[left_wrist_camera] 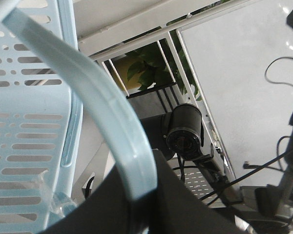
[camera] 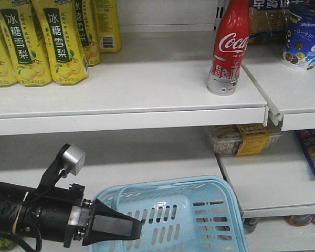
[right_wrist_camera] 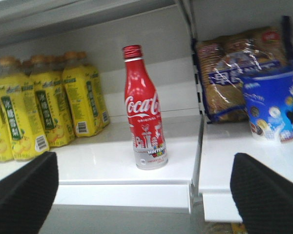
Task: Place coke in basket with both arms
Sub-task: 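Raise the open right gripper toward the red Coca-Cola bottle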
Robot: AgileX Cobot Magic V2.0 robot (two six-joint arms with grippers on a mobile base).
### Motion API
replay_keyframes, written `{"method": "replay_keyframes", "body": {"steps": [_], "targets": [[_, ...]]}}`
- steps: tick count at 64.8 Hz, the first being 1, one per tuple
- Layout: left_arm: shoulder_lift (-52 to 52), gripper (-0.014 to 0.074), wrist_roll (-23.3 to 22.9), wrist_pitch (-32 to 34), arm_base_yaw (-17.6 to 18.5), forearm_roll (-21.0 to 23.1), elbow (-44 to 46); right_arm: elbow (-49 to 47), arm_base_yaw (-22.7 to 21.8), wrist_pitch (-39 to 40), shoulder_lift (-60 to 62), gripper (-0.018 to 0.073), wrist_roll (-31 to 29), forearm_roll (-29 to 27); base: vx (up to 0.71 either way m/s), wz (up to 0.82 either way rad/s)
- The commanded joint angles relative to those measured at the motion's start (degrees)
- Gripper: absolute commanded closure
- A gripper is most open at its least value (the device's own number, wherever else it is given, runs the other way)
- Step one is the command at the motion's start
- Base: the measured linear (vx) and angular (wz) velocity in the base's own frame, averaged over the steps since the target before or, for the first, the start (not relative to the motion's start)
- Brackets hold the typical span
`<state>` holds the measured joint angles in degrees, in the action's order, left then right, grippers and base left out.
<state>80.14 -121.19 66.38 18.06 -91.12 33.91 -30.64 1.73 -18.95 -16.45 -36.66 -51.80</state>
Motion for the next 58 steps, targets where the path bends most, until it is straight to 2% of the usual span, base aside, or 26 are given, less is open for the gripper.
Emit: {"method": "replay_keyframes", "body": {"steps": [1, 8, 15, 25, 33, 40, 46, 51, 58], "targets": [[-1.83, 0.0603, -0.07, 12.52, 0.35, 4.49, 1.3, -5.76, 0.15, 0.22, -6.56, -0.008, -13.4, -8.23, 0.0, 0.0], [-1.83, 0.0603, -0.07, 12.52, 0.35, 4.49, 1.3, -10.78, 0.15, -2.99, -13.28, -0.0055, -27.19, -16.87, 0.0, 0.0], [-1.83, 0.0603, -0.07, 12.52, 0.35, 4.49, 1.3, -14.98, 0.15, -6.69, -20.04, -0.005, -37.96, -25.93, 0.0, 0.0], [-1.83, 0.0603, -0.07, 12.52, 0.35, 4.49, 1.3, -19.96, 0.15, -8.87, -29.09, -0.0048, -49.2, -36.79, 0.0, 0.0], [-1.83, 0.0603, -0.07, 12.52, 0.35, 4.49, 1.3, -23.99, 0.15, -10.78, -35.59, -0.0045, -54.76, -40.49, 0.0, 0.0], [-1.83, 0.0603, -0.07, 12.52, 0.35, 4.49, 1.3, -27.15, 0.76, -11.09, -40.69, -0.0043, -55.96, -41.87, 0.0, 0.0], [-1.83, 0.0603, -0.07, 12.52, 0.35, 4.49, 1.3, -30.23, 3.14, -10.61, -44.88, -0.0041, -57.99, -41.8, 0.0, 0.0], [-1.83, 0.0603, -0.07, 12.52, 0.35, 4.49, 1.3, -32.42, 5.94, -7.32, -47.93, -0.0039, -60.49, -41.8, 0.0, 0.0], [-1.83, 0.0603, -0.07, 12.52, 0.35, 4.49, 1.3, -35.6, 8.96, 1.98, -51.51, -0.0039, -61.18, -41.8, 0.0, 0.0]]}}
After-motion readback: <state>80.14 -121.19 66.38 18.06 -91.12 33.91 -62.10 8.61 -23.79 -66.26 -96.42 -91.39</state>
